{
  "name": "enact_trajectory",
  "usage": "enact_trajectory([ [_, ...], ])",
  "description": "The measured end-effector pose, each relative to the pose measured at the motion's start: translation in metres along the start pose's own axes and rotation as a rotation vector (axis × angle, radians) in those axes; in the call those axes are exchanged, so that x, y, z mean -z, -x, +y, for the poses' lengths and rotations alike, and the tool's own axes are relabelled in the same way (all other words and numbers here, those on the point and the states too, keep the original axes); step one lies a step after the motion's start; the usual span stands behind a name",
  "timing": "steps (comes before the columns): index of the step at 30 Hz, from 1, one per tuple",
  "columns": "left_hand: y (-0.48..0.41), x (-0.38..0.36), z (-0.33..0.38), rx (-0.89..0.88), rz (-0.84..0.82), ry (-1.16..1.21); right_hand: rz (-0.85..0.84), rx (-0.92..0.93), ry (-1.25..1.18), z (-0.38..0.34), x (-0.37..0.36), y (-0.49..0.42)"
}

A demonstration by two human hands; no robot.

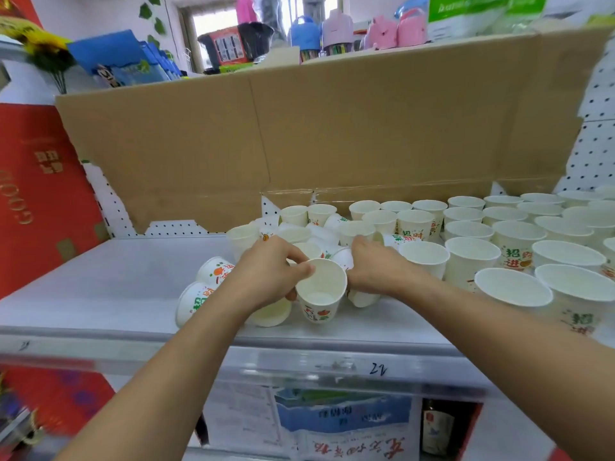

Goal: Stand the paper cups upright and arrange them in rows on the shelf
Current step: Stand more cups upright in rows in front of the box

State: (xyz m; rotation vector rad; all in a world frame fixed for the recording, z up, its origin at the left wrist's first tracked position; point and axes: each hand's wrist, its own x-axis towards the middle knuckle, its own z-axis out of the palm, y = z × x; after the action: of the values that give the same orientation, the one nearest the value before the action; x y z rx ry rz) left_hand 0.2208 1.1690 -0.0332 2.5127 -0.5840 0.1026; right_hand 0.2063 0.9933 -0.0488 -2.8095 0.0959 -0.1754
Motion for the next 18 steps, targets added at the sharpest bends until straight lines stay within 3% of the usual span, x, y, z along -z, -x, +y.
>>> enact_trajectory([
  [4, 0.003, -0.001, -0.008, 0.003, 0.039, 0.040, 0.158, -0.087, -0.181, -0.001, 0.002, 0.015],
  [8, 0.003, 0.000, -0.009, -0.001, 0.062, 0.017, 0.312, -0.035, -0.351, 0.003, -0.002, 0.047],
  [11, 0.003, -0.003, -0.002, -0.017, 0.060, -0.013, 0.363, -0.033, -0.304, 0.014, -0.006, 0.069],
  [18, 0.002, -0.022, 0.018, -0.026, -0.006, 0.028, 0.312, -0.121, -0.144, 0.034, -0.004, 0.091],
])
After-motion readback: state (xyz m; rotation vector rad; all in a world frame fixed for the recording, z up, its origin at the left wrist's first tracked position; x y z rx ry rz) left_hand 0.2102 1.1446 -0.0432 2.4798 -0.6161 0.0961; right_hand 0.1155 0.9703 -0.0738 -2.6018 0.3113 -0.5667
